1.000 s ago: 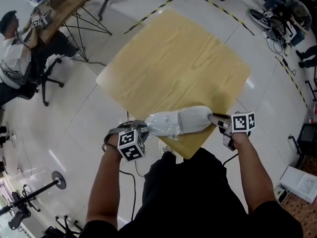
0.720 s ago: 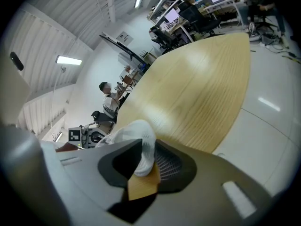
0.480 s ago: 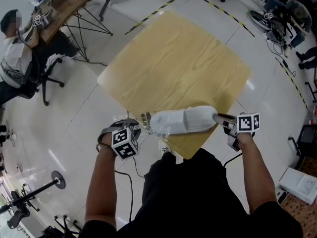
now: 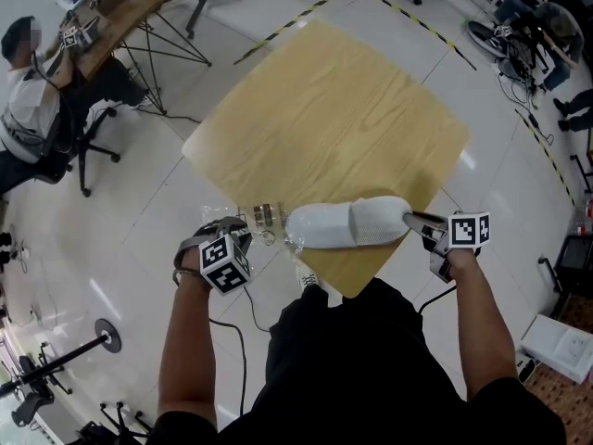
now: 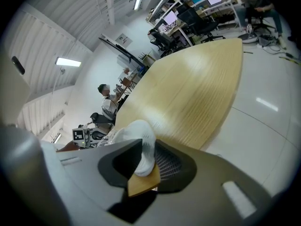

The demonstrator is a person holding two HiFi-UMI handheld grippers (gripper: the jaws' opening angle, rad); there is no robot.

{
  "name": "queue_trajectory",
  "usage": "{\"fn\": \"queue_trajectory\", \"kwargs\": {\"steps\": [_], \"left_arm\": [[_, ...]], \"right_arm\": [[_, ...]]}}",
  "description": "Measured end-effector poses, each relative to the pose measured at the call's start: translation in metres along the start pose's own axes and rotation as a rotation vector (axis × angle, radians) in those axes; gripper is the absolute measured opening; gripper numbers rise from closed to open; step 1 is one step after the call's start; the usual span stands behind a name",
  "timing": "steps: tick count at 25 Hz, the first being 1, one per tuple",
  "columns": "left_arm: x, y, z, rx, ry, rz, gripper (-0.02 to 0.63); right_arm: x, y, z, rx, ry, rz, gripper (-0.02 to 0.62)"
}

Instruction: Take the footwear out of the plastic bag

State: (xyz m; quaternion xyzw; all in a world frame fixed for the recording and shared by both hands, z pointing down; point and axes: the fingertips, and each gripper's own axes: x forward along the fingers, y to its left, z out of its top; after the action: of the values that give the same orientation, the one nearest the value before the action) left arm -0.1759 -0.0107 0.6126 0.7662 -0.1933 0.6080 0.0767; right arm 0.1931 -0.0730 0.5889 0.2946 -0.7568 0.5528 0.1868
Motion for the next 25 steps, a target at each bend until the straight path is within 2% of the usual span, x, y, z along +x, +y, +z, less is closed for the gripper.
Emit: {"fn": "queue_trajectory", "kwargs": {"steps": [25], "left_arm": [[-0.011, 0.03, -0.023, -0.064, 0.035, 0.098, 0.05]], "right_arm": [[-0.028, -0.02, 0.001, 0.006, -0.031, -0.02, 0.087]]}}
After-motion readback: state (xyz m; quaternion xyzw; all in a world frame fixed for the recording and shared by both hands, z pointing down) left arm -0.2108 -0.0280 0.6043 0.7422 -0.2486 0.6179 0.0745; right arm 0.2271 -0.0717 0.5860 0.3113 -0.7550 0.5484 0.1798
